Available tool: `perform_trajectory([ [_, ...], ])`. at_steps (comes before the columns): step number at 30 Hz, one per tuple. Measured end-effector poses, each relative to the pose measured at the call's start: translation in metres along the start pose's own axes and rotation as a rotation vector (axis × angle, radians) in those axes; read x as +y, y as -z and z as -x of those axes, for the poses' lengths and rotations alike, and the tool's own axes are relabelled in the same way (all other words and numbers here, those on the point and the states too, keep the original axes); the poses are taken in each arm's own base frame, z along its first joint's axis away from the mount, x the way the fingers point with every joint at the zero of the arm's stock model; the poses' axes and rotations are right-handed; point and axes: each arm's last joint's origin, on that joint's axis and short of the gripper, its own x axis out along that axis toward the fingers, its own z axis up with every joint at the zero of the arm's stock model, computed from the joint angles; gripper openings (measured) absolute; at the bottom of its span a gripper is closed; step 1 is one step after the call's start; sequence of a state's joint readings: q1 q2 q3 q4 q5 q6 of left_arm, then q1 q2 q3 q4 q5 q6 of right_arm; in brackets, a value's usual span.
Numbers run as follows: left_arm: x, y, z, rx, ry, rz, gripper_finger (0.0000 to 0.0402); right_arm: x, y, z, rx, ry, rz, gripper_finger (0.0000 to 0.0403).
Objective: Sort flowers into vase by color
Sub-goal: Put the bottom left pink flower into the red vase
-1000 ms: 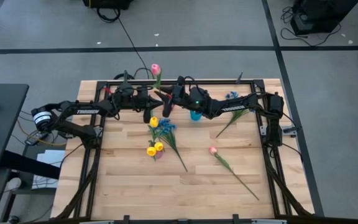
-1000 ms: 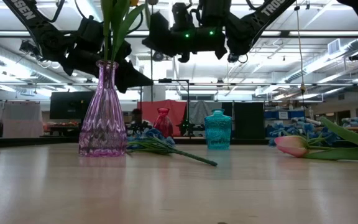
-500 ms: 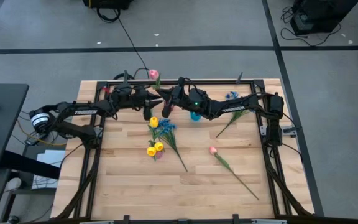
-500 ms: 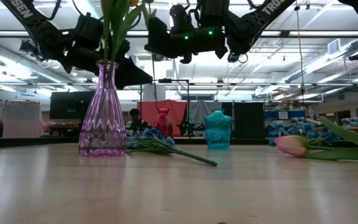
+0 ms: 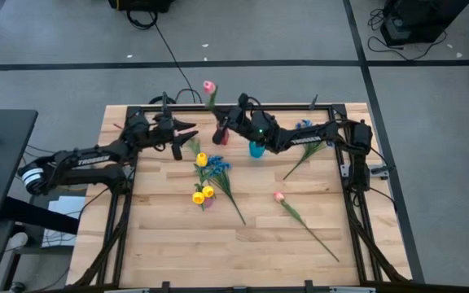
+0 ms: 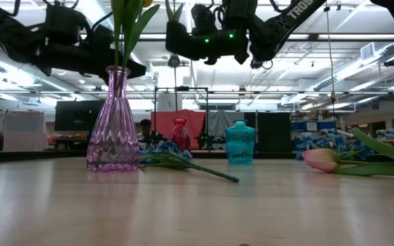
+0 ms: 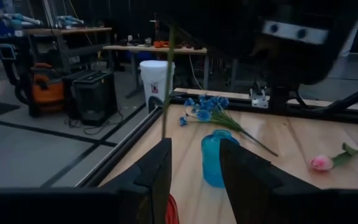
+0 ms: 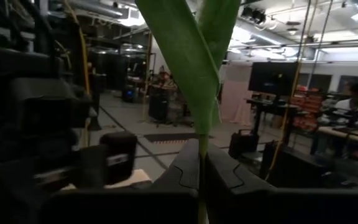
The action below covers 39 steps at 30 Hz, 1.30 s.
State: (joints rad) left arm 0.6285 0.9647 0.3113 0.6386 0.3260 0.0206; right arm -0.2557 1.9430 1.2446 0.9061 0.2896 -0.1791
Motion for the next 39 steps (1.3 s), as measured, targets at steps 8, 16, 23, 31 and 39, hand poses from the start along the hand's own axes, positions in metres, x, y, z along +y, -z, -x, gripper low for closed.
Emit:
perform_trajectory([
  [8,-0.001,0.002,0.002,0.002,-0.003,0.007,0.0141,-0.011,0.003,-0.002,0.002,0.023,0.004,0.0010],
  [16,0.000,0.001,0.002,0.000,-0.016,0.006,0.0141,-0.018,0.019,0.007,0.010,0.023,-0.070,0.0010],
  [23,0.000,0.001,0.002,-0.003,-0.023,0.004,0.0141,-0.018,0.031,0.017,0.022,0.021,-0.109,0.0010],
  [31,0.000,-0.001,0.002,-0.022,-0.023,0.007,0.0141,-0.017,0.044,0.020,0.130,0.011,-0.111,0.0012],
  [39,0.000,-0.001,0.002,-0.021,-0.014,0.019,0.0141,-0.017,0.057,0.022,0.259,0.021,-0.082,0.0014],
])
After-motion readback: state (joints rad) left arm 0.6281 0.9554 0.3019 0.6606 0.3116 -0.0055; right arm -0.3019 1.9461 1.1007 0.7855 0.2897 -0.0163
